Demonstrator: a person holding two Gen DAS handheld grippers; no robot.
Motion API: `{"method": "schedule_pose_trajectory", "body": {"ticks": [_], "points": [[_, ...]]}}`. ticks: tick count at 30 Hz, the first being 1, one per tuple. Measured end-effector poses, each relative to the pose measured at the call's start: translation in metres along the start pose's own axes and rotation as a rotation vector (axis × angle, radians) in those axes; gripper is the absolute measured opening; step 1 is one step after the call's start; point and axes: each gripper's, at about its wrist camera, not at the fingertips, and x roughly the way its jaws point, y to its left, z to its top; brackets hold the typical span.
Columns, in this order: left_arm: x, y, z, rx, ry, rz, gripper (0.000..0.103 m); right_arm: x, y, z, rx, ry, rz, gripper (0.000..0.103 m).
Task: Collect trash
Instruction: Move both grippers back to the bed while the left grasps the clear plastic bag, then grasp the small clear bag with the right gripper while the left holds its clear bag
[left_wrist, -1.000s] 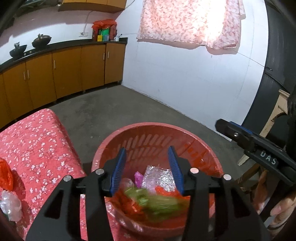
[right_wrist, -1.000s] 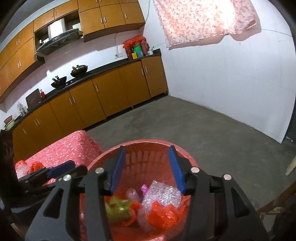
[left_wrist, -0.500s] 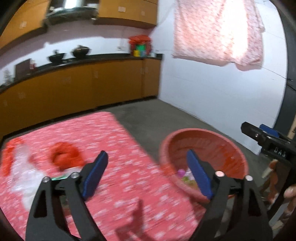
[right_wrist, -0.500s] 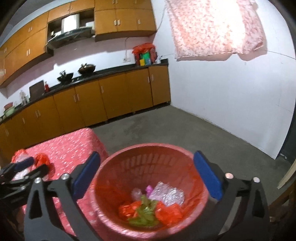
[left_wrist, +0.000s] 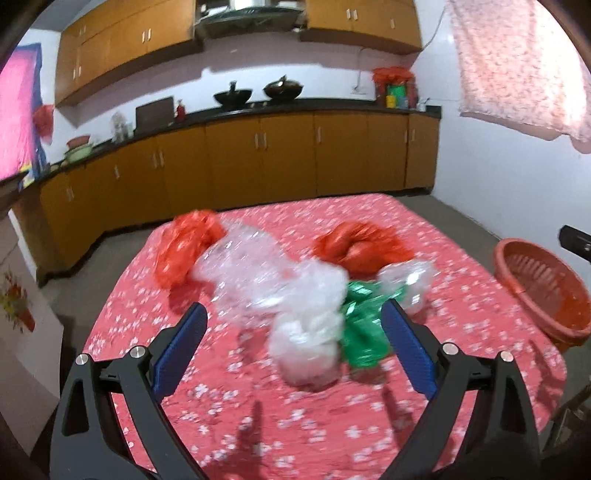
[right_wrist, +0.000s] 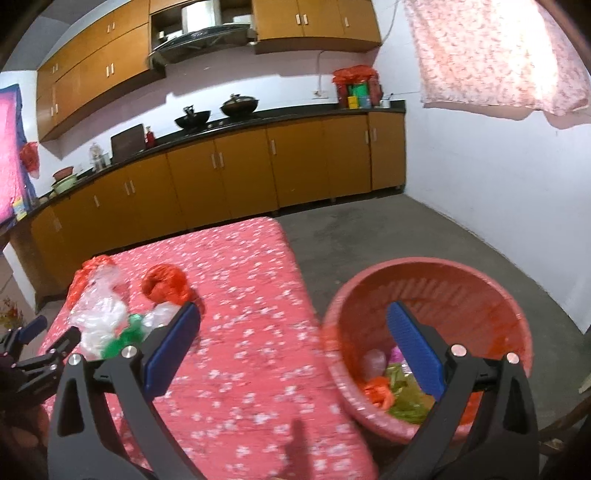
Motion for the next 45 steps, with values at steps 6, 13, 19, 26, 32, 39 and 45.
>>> {"method": "schedule_pose_trajectory", "body": {"ticks": [6,13,19,26,32,39,45], "points": [[0.021,-0.001,-0.007,0.004,0.07,-0.026,0.081,0.007,0.019,-0.002,-0.028,0.024,0.004,0.099],[0.047,0.002,-0.004,-0.029,0.17,-0.038,0.076,0.013,0.028,-0.002,-0.045,0.037,0.008,0.099],[0.061,0.006,-0.006,-0.026,0.229,-0.073,0.053,0.019,0.035,-0.003,-0.058,0.049,0.017,0.099],[0.05,0.019,-0.007,-0.042,0.217,-0.108,0.046,0.028,0.05,0.001,-0.073,0.053,0.056,0.099],[0.028,0.043,-0.007,-0.059,0.184,-0.113,0.047,0.047,0.074,0.0,-0.078,0.075,0.1,0.096],[0.009,0.07,-0.01,-0.058,0.14,-0.07,0.047,0.084,0.105,-0.004,-0.084,0.154,0.141,0.074],[0.006,0.093,-0.01,-0.077,0.112,-0.025,0.047,0.107,0.129,-0.01,-0.109,0.193,0.137,0.072]]}}
